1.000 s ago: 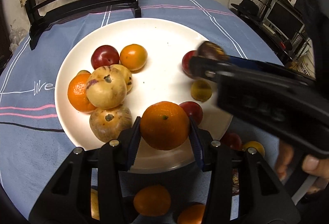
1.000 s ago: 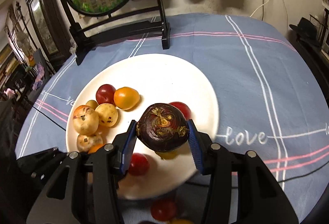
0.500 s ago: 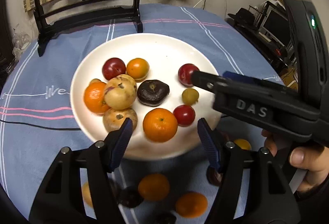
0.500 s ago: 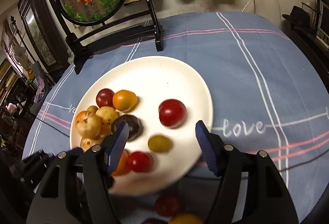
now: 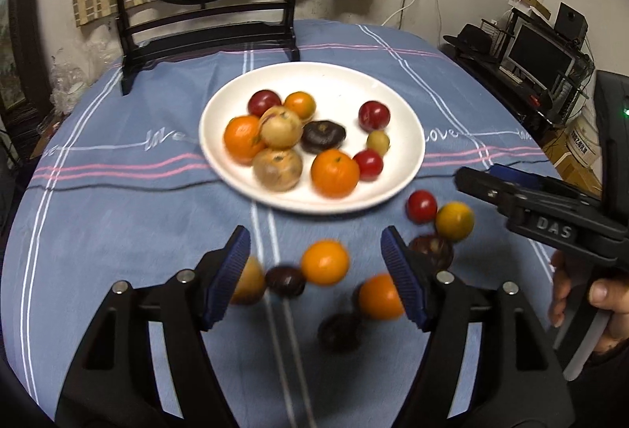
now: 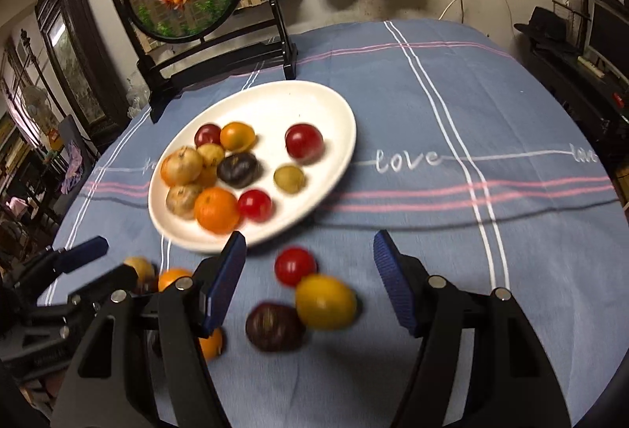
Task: Organize fruits
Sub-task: 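Grasp a dark purple plum with the left gripper while the right grasps a dark red plum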
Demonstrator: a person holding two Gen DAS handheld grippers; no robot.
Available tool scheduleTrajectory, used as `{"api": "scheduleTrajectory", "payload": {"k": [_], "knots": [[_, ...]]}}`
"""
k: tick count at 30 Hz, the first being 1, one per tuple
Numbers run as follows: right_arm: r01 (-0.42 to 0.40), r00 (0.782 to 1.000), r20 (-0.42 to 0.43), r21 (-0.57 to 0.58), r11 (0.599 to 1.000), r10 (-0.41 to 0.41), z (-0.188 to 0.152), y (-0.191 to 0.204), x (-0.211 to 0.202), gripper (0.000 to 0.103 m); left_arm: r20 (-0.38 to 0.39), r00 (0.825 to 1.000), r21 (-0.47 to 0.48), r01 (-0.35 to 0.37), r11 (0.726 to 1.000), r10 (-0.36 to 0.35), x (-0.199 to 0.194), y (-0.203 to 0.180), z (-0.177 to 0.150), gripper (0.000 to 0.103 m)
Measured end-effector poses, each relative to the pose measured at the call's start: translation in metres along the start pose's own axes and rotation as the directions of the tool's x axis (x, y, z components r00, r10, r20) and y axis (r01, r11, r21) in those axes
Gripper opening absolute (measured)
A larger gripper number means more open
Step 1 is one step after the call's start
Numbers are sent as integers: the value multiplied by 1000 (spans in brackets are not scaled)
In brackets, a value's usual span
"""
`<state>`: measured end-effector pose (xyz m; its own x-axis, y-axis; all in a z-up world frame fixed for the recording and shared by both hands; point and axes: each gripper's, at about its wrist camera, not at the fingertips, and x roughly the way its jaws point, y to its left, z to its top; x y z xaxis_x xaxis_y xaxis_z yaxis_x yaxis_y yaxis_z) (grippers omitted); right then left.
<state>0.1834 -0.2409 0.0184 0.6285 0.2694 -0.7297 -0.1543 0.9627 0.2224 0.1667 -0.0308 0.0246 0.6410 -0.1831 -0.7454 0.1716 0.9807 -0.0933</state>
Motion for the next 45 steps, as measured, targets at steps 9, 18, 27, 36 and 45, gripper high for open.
{"api": "scheduleTrajectory", "payload": {"k": [9, 18, 27, 36, 45], "knots": [[18, 1000, 3, -16, 1000, -18, -46, 6, -22, 68, -11, 999, -12, -33, 999, 33, -19, 10, -39, 73], [51, 999, -8, -12, 999, -51, -81, -3, -32, 68, -29, 998, 25, -61, 998, 61, -19, 7, -61, 73], [65, 998, -5, -49, 997, -65, -93, 2, -33, 68, -75, 996, 54, -46, 997, 50, -2, -3, -74, 73], [57, 998, -6, -50, 997, -57, -97, -1, -36, 68, -99, 994, 107, -45, 993, 56, 20, -16, -68, 71], [31, 998, -47, -24, 999, -33, -96, -6, -28, 68, -99, 995, 158, 22, 987, -7, 29, -30, -66, 28]]}}
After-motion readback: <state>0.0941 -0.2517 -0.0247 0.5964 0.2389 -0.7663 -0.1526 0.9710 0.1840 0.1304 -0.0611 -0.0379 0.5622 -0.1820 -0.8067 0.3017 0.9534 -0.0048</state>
